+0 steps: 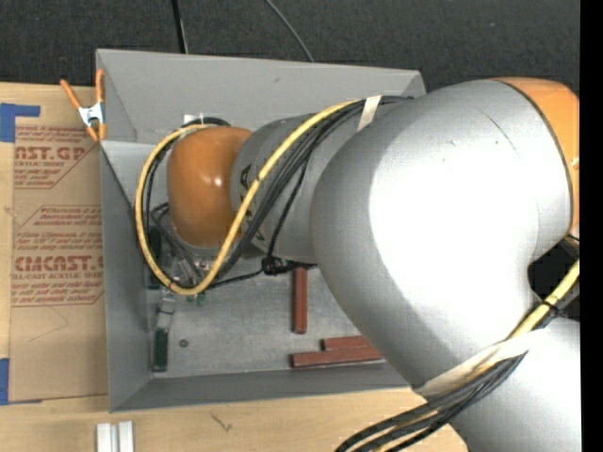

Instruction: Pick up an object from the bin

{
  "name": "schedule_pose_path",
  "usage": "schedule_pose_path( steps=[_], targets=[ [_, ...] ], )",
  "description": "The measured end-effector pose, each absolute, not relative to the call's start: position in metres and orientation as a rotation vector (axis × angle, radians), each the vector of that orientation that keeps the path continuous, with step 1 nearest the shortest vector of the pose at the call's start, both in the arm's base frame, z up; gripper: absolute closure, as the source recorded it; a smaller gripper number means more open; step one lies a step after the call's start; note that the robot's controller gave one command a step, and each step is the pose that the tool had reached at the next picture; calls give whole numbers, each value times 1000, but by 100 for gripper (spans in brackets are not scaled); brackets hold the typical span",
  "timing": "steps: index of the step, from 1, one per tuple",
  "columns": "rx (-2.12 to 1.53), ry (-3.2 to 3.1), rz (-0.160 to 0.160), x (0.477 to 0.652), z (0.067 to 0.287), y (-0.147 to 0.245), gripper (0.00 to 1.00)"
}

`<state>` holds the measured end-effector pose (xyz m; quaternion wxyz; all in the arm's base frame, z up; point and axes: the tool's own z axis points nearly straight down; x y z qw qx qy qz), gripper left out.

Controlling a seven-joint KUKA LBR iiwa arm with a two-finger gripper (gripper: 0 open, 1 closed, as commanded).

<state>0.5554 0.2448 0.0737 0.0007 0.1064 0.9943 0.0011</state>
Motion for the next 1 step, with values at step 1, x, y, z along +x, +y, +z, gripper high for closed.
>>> schedule_pose_path(
  steps=[1],
  targets=[
    [334, 3122, 3, 555, 74, 245, 0]
  ],
)
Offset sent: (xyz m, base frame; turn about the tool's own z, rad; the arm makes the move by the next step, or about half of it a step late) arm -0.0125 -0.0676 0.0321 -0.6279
